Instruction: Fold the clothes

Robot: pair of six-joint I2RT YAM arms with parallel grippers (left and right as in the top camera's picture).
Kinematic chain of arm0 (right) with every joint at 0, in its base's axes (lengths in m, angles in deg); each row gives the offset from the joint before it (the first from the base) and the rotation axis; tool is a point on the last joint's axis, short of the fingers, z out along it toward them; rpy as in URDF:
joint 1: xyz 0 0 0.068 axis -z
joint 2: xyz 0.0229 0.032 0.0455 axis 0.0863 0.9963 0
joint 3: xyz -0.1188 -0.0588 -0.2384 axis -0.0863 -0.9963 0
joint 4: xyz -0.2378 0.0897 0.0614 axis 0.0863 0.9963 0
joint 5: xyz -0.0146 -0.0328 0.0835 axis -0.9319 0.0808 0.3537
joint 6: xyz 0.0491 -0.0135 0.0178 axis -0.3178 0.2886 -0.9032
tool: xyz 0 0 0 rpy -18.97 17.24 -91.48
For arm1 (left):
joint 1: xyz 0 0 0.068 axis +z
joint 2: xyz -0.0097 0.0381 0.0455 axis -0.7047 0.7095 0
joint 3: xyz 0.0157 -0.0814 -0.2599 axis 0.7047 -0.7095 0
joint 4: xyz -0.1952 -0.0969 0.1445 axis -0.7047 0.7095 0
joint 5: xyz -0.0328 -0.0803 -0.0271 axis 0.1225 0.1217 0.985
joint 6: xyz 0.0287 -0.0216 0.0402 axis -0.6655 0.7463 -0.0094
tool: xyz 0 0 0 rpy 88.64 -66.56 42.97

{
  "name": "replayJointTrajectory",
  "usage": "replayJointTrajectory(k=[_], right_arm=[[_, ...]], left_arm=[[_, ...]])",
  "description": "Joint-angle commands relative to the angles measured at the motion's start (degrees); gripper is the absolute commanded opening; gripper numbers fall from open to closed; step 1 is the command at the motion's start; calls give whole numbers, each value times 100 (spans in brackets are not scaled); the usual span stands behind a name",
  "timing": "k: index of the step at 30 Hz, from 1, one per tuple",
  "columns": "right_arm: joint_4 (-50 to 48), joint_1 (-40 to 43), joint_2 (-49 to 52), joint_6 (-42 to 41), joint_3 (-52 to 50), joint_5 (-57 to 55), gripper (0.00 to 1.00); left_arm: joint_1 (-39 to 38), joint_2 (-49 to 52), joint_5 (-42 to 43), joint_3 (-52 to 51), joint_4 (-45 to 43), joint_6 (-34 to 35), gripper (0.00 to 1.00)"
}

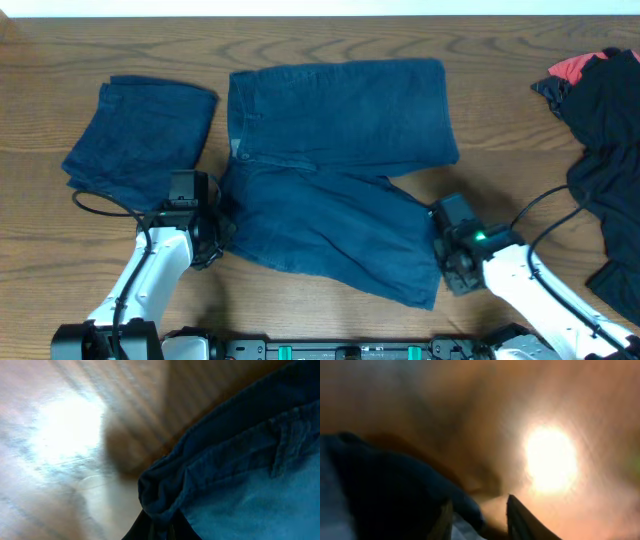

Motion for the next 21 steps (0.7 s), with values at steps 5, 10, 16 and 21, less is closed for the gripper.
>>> replayJointTrajectory(k=[5,10,16,21], right_arm=[[-664,538,-42,2881,81,376,28],[-782,621,15,3195,81,-37,25],[-1528,1097,387,3613,81,-339,24],[-1128,1298,396,3753,332,-166,24]], left_arm=[[22,28,529,-33,-146,7,8],[22,28,535,-33,-105,9,8],[22,28,621,-33,-109,11,8],[22,28,619,-33,-109,9,8]])
